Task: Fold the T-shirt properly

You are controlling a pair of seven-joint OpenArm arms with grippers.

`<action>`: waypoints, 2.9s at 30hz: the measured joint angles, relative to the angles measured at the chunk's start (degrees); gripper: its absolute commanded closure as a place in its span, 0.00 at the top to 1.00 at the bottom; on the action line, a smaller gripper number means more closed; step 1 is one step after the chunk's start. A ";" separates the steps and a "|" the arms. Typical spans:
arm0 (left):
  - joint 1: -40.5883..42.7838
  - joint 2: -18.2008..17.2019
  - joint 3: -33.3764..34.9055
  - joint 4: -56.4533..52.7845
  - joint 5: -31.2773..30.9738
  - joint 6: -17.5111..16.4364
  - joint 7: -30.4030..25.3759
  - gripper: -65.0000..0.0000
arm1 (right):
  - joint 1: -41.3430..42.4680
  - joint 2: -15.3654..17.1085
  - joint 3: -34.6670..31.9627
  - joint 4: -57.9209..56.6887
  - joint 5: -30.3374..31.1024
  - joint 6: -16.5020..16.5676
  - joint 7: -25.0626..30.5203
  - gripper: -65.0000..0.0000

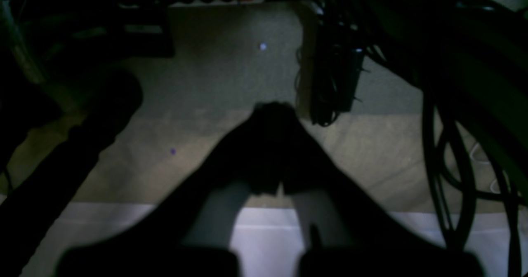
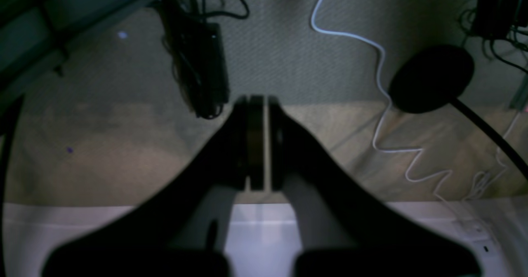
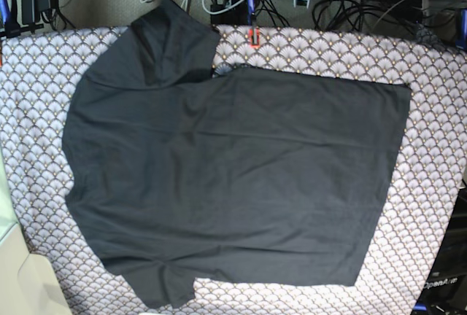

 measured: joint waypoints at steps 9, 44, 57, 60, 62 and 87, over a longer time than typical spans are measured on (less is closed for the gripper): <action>0.00 -0.11 0.00 0.00 0.00 0.00 0.00 0.00 | 0.00 0.26 0.00 0.00 -0.02 0.00 0.00 0.00; 0.00 0.04 0.00 0.00 0.02 -0.04 0.00 0.00 | -0.04 0.26 0.00 0.09 -0.02 0.00 0.28 0.00; 18.29 -1.55 -0.02 -0.22 -0.02 -0.20 -49.27 0.00 | -16.20 4.57 0.33 -0.20 0.35 0.20 44.57 0.00; 21.20 -1.55 -0.04 0.02 0.00 -0.24 -60.54 0.00 | -18.53 5.05 0.33 0.35 0.37 0.17 54.05 0.00; 22.64 -1.49 -0.04 0.07 0.02 -0.26 -65.26 0.00 | -20.96 5.16 0.31 0.37 0.04 0.20 60.30 0.00; 53.22 -2.16 -0.07 49.24 -4.83 0.02 -68.15 0.00 | -51.30 6.75 4.17 47.36 0.37 0.17 68.76 0.00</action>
